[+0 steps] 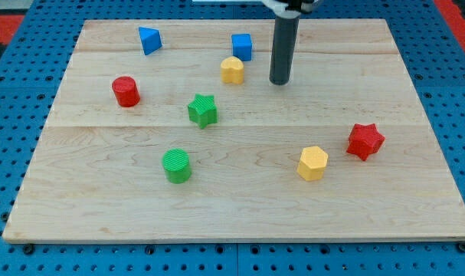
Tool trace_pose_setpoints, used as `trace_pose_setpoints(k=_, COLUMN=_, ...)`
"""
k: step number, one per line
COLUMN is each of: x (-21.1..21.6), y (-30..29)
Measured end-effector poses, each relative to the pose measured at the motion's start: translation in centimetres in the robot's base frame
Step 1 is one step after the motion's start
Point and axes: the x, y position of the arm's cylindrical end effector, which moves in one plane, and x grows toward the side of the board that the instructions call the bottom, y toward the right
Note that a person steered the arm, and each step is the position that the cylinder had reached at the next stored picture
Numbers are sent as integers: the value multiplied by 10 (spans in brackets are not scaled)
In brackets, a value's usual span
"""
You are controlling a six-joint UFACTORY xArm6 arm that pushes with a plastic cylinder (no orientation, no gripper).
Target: Place cube over the heart
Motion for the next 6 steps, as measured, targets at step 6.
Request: trace_pose_setpoints(k=6, x=-60, y=-47)
